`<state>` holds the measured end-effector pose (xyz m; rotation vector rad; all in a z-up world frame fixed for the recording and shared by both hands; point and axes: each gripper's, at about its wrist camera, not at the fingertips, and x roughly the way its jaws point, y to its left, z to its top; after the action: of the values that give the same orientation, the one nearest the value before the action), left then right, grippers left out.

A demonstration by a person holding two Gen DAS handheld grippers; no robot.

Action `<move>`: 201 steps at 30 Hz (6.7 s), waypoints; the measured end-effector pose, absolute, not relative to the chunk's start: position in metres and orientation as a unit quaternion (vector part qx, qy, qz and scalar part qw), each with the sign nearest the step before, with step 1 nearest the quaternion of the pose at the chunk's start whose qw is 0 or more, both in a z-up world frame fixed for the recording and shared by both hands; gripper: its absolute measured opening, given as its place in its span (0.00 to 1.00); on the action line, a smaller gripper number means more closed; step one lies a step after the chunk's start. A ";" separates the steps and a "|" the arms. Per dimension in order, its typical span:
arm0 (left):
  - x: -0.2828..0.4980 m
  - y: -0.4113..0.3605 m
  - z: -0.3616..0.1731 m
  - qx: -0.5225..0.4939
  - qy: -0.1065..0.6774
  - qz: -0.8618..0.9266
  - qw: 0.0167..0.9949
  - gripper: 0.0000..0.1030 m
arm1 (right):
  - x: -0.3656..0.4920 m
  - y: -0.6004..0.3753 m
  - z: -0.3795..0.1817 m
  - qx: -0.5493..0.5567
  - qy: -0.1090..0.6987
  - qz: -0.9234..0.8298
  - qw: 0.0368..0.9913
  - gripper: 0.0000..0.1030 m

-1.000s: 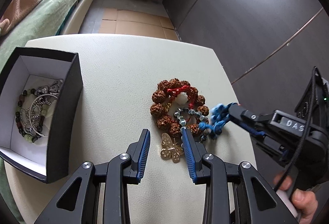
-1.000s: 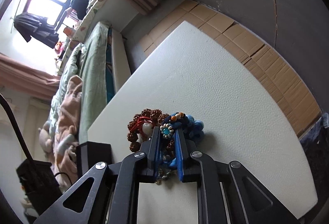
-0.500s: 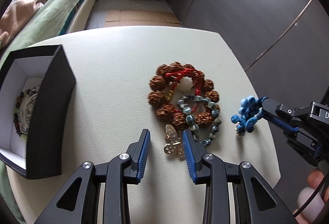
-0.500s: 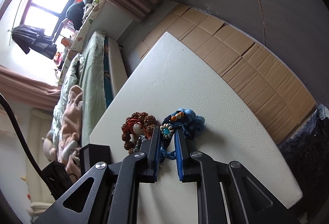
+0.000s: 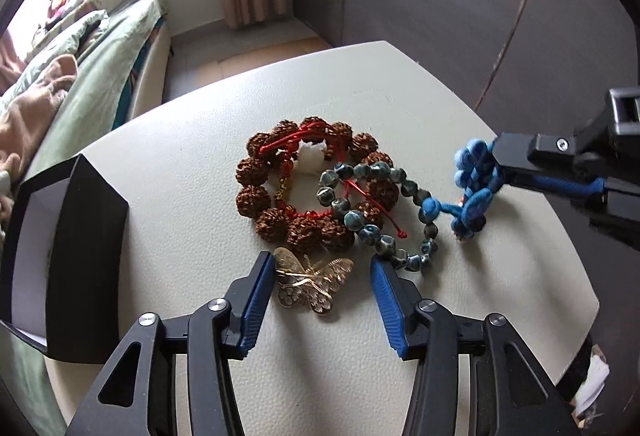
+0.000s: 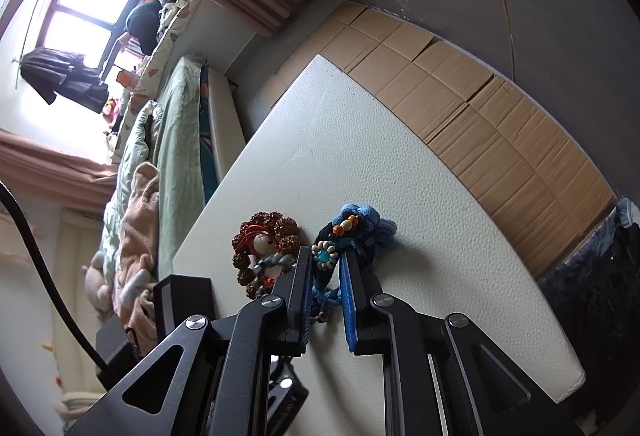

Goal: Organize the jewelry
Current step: 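Hold the blue cord aside with the right tool while the left tool approaches the gold butterfly brooch, then carry the blue cord with the right tool and drop it into the black box, then move the right tool back to the pile and grasp the grey-blue bead bracelet, then lift the grey-blue bracelet with the right tool while the left tool grasps the brown bead bracelet, then carry the brown bracelet with the left tool while the right tool carries the grey-blue bracelet to the box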

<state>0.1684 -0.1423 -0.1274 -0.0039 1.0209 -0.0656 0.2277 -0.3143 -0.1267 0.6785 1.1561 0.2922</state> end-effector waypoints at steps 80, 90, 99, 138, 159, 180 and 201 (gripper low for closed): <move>0.135 0.066 -0.029 -0.260 0.369 0.049 0.891 0.67 | 0.211 -0.227 -0.066 0.289 0.440 0.250 0.812 0.63; 0.135 0.019 -0.033 -0.226 0.381 0.023 0.896 0.67 | 0.210 -0.264 -0.094 0.259 0.493 0.192 0.808 0.63; 0.133 -0.011 -0.039 -0.195 0.392 0.008 0.899 0.67 | 0.213 -0.274 -0.118 0.236 0.524 0.161 0.802 0.61; 0.206 -0.070 -0.086 -0.142 0.460 -0.028 0.876 0.66 | 0.231 -0.279 -0.092 0.257 0.498 0.216 0.800 0.11; 0.225 -0.072 -0.127 -0.190 0.519 -0.041 0.833 0.19 | 0.248 -0.285 -0.087 0.280 0.490 0.198 0.801 0.11; 0.162 -0.064 -0.038 -0.199 0.405 -0.128 0.883 0.18 | 0.224 -0.274 -0.094 0.274 0.490 0.207 0.801 0.11; 0.168 -0.038 -0.084 -0.177 0.493 -0.065 0.849 0.19 | 0.210 -0.254 -0.101 0.264 0.501 0.216 0.796 0.11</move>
<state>0.1678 -0.0381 -0.0842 -0.3721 1.0388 -0.1376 0.2105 -0.2545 -0.1009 0.5662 1.0753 0.4647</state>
